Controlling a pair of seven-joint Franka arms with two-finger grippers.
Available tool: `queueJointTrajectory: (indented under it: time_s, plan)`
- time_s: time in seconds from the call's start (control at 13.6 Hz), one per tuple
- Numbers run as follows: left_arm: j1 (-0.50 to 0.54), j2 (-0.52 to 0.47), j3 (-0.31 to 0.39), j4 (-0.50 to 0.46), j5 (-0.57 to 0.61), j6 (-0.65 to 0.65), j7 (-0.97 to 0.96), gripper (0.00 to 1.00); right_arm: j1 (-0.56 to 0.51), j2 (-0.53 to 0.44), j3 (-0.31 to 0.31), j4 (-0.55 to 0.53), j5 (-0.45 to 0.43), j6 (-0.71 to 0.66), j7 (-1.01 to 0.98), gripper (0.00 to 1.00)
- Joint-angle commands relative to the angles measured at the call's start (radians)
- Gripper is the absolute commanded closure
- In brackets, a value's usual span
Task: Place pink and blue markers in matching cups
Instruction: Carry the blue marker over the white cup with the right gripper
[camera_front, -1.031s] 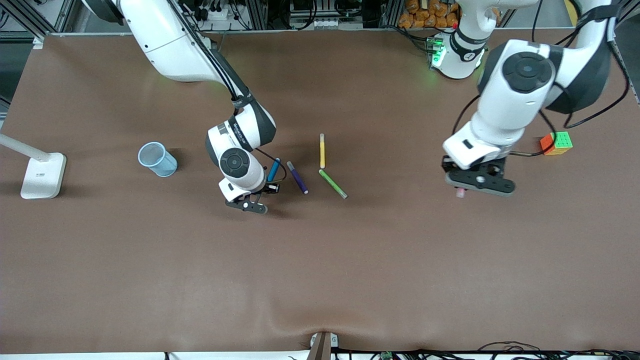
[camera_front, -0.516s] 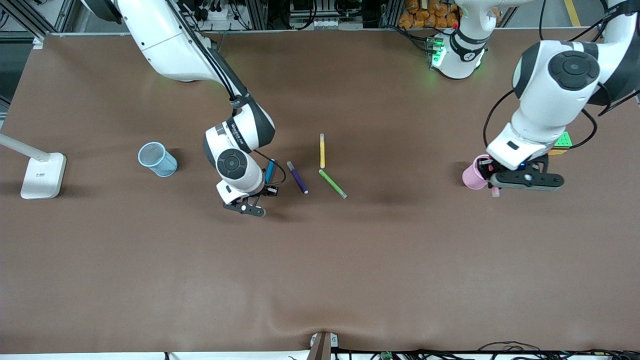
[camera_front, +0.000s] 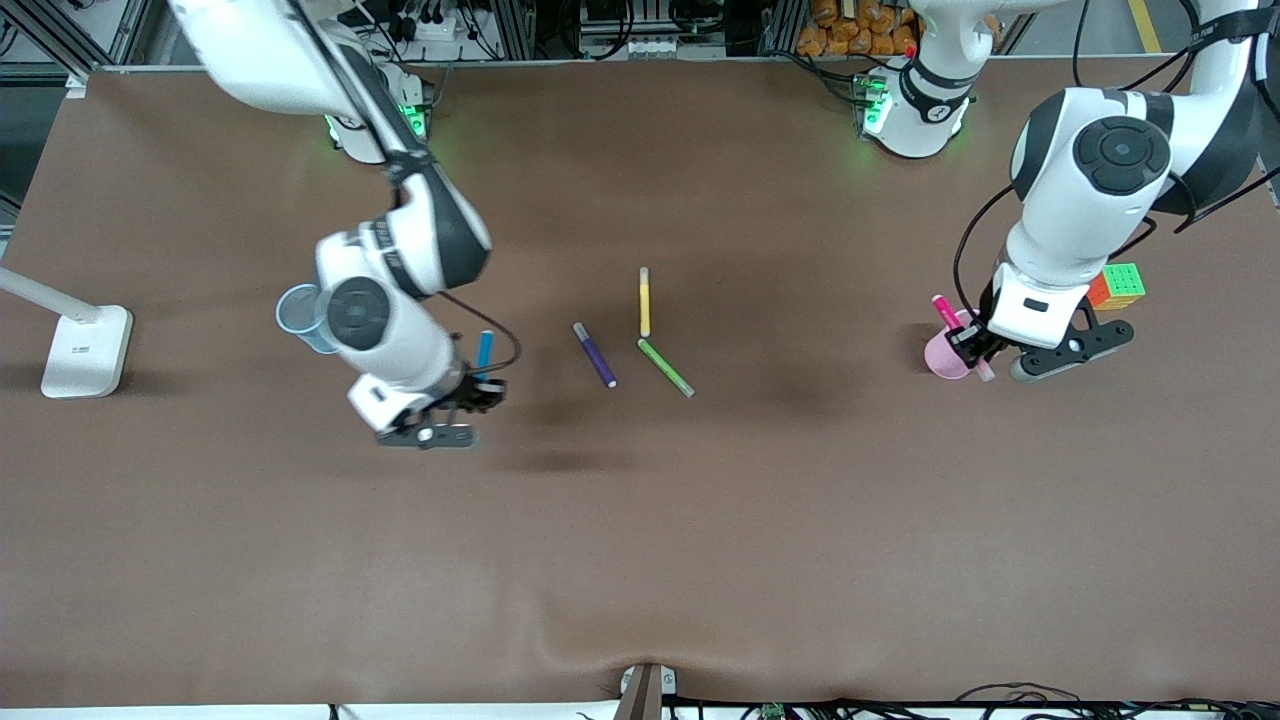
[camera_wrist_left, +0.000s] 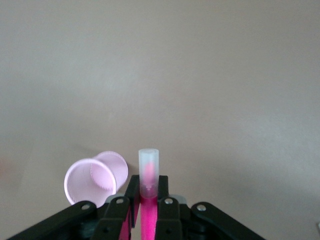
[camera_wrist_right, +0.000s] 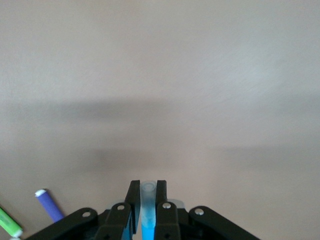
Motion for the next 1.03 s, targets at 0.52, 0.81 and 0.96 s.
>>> queueJointTrajectory:
  time_s: [0.52, 0.81, 0.96]
  plan:
    - [0.008, -0.009, -0.004, -0.019, 0.279, -0.107, -0.496, 1.0, -0.342, -0.208, 0.02, -0.163, 0.264, -0.109, -0.895, 1.0]
    - [0.004, 0.032, -0.006, -0.054, 0.443, -0.13, -0.687, 1.0, -0.459, -0.216, 0.018, -0.193, 0.422, -0.218, -1.157, 1.0]
    - [-0.003, 0.063, -0.012, -0.063, 0.53, -0.171, -0.798, 1.0, -0.509, -0.21, 0.018, -0.214, 0.494, -0.287, -1.258, 1.0]
